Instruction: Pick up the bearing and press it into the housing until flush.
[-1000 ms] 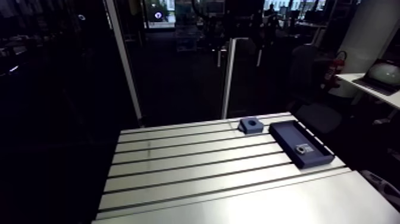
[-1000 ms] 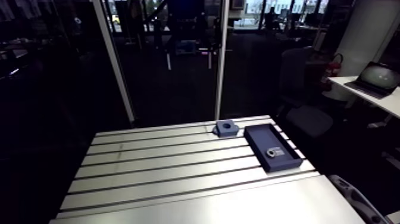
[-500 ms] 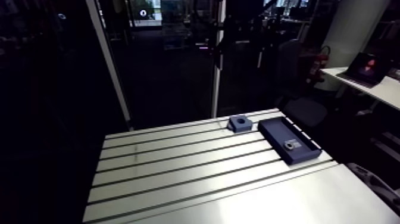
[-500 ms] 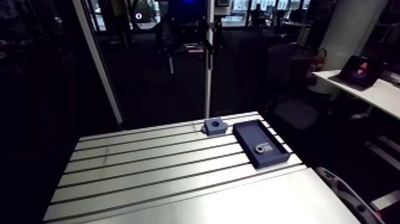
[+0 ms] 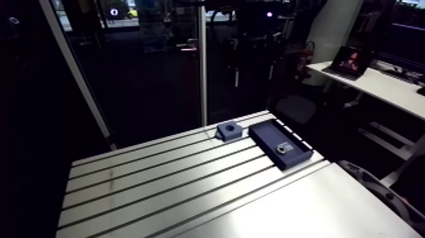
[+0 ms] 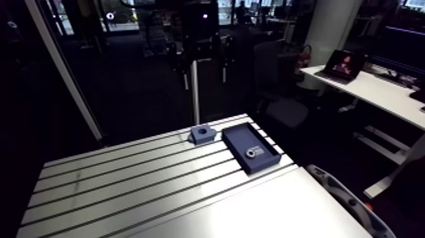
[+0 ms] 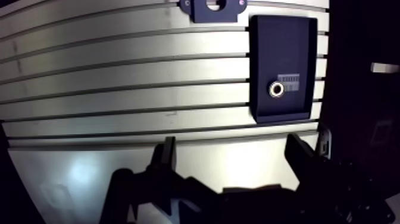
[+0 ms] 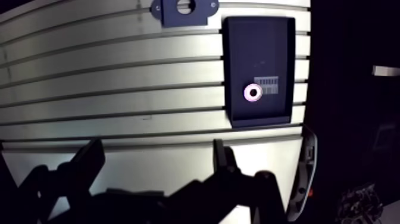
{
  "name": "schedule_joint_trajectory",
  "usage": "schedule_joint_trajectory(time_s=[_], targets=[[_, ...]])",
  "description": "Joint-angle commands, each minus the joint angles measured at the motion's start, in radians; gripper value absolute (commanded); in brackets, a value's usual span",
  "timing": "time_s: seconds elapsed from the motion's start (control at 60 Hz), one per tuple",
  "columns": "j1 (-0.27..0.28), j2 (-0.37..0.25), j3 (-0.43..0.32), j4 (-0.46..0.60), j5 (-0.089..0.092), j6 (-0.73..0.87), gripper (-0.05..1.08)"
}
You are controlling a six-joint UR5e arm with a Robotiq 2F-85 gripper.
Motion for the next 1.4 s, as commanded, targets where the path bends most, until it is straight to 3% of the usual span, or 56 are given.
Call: schedule_joint_trajectory(time_s=[0.017,0.233,0.4,0.75,1.117,1.183,1.217,1.4], targets=[[-0.054,0.034,0.025,-0.063,0.001,-0.069,0.01],[-0.075,0.051,0.043,-0.074,0.002,-0.088,0.01],[-0.110,0.063,0.095,-0.191,0.001,-0.136,0.01],[-0.176,0.090,0.144,-0.249,0.007,-0.185,0.01],[-0.194,0.155,0.165,-0.310,0.007,-0.218,0.01],[-0.204,0.168,0.165,-0.311,0.008,-0.220,0.07],[-0.208,0.183,0.167,-0.331,0.008,-0.220,0.17],[-0.210,0.217,0.175,-0.388,0.003,-0.223,0.20]])
